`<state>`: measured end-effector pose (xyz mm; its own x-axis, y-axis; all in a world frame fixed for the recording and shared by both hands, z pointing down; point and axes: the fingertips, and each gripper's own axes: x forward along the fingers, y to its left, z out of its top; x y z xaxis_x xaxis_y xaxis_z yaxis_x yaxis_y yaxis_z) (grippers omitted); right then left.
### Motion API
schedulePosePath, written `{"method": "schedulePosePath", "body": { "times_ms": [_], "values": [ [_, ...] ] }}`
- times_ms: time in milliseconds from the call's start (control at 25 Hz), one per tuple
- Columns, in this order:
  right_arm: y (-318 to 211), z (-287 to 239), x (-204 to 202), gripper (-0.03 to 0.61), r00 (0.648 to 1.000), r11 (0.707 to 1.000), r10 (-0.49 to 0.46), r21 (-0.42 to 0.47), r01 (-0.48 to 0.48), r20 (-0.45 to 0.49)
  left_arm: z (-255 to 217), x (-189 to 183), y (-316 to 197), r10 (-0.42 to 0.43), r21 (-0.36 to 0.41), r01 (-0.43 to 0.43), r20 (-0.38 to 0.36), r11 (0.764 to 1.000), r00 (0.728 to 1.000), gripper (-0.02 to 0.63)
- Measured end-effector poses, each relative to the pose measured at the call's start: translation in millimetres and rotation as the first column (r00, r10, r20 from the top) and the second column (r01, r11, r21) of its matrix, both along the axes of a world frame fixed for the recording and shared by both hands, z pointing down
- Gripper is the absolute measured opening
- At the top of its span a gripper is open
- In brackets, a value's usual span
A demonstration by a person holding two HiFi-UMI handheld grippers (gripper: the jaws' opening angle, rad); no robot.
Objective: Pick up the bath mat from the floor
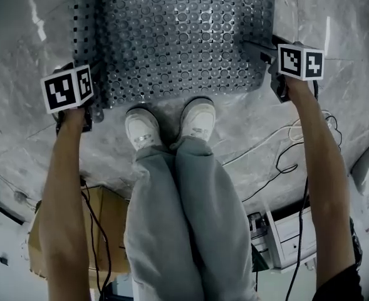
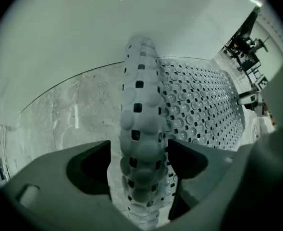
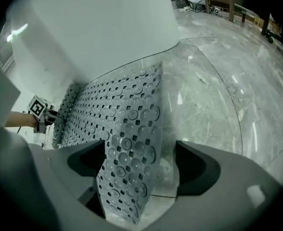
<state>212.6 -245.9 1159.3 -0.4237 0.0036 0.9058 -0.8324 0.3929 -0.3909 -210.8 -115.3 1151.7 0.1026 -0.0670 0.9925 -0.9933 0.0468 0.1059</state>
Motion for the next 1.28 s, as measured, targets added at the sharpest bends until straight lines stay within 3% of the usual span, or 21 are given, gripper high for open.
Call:
{"method": "schedulePosePath", "body": {
  "times_ms": [240,320,480,520,600,680,760,880,1000,1160,1280],
  "values": [
    [2.1,-0.2,-4.3,0.441,1.000,1.000,-0.023,0.004,0.023,-0.003,18.1,-3.1,7.8,-0.023,-0.025,0.022,-0.039,0.999,0.999,0.377],
    [4.6,-1.2,-12.6,0.343,0.999,0.999,-0.040,-0.001,0.040,0.031,19.8,-2.2,6.4,-0.023,-0.022,0.022,-0.044,1.000,0.999,0.377],
    [6.2,-2.8,-22.1,0.239,0.995,0.999,-0.033,-0.010,0.034,0.095,16.1,-1.2,6.5,-0.050,0.010,0.051,-0.046,0.999,0.998,0.370],
    [7.2,-4.8,-27.5,0.198,0.989,0.999,0.006,-0.035,-0.001,0.151,15.7,1.2,7.7,-0.068,0.014,0.069,-0.049,0.998,0.996,0.349],
    [15.5,-6.0,-44.1,0.185,0.974,0.997,0.011,-0.073,0.006,0.225,16.0,6.5,10.2,-0.099,0.015,0.099,-0.051,0.995,0.994,0.293],
    [20.3,-1.2,-58.8,0.121,0.978,0.994,-0.087,-0.046,0.097,0.190,17.9,7.3,8.5,-0.112,0.018,0.113,-0.046,0.993,0.993,0.285],
    [23.6,4.6,-60.8,0.067,0.985,0.992,-0.116,-0.037,0.122,0.130,19.3,7.1,10.0,-0.108,0.006,0.109,-0.045,0.994,0.993,0.285],
    [23.5,5.1,-59.4,0.055,0.995,0.997,-0.078,-0.022,0.080,0.069,17.2,6.1,12.2,-0.075,-0.060,0.072,-0.050,0.996,0.996,0.261],
    [22.6,-0.9,-57.7,0.034,0.999,0.999,-0.042,-0.010,0.042,0.002,10.3,6.3,13.5,-0.016,-0.103,0.013,-0.034,0.995,0.999,0.175],
    [25.5,-13.1,-62.4,0.025,0.998,0.998,-0.053,-0.029,0.052,-0.043,-1.8,10.6,15.5,0.055,-0.104,-0.057,-0.023,0.993,0.998,0.134],
    [25.8,-28.9,-71.8,0.023,0.999,0.999,-0.040,-0.032,0.039,-0.035,-19.5,16.5,11.1,0.050,-0.086,-0.053,-0.040,0.995,0.998,0.118]
  ]
}}
